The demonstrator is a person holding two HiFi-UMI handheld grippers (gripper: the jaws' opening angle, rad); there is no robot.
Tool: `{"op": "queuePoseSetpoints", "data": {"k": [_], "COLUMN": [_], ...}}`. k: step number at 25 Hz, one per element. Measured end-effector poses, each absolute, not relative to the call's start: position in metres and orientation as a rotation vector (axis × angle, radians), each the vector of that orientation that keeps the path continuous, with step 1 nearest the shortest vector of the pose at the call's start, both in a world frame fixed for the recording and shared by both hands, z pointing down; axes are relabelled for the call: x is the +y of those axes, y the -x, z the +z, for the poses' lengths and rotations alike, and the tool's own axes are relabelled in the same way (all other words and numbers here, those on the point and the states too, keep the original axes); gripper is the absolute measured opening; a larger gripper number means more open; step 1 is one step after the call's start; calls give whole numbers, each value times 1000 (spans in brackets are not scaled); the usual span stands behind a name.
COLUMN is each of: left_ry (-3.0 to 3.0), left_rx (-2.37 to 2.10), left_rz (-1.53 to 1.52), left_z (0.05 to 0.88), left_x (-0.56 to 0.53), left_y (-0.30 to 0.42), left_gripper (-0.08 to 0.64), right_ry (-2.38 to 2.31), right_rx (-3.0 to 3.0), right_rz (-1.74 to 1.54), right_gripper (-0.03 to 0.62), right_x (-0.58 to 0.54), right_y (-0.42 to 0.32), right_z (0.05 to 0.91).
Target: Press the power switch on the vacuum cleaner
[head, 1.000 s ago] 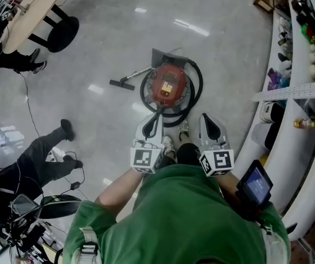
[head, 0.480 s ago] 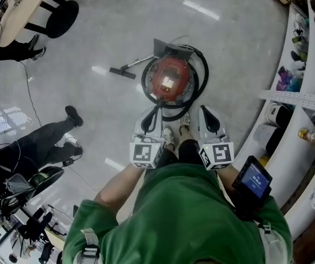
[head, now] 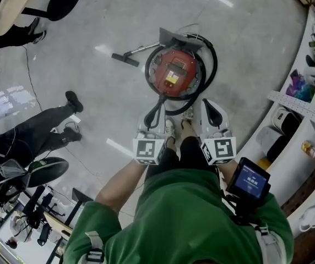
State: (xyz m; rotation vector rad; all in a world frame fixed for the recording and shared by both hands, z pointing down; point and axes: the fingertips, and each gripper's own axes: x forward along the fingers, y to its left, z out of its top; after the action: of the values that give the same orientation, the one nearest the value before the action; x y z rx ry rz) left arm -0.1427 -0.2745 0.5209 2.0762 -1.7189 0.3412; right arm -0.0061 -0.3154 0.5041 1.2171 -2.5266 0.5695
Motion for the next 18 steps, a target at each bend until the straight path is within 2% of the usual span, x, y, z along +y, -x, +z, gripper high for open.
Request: {"op": "queuePoseSetpoints", "data": {"k": [18], "left_ry": [-1983], "left_rx": [-1681], "left_rz": [505], "left_z": [626], "left_x": [-301], "left_y": [139], "left_gripper": [6], "right_ry": [-1087], "right_rx": [-2472], "right_rz": [634], "right_gripper": [2], "right_x": [-344], "right_y": [6], "right_z": [599]}}
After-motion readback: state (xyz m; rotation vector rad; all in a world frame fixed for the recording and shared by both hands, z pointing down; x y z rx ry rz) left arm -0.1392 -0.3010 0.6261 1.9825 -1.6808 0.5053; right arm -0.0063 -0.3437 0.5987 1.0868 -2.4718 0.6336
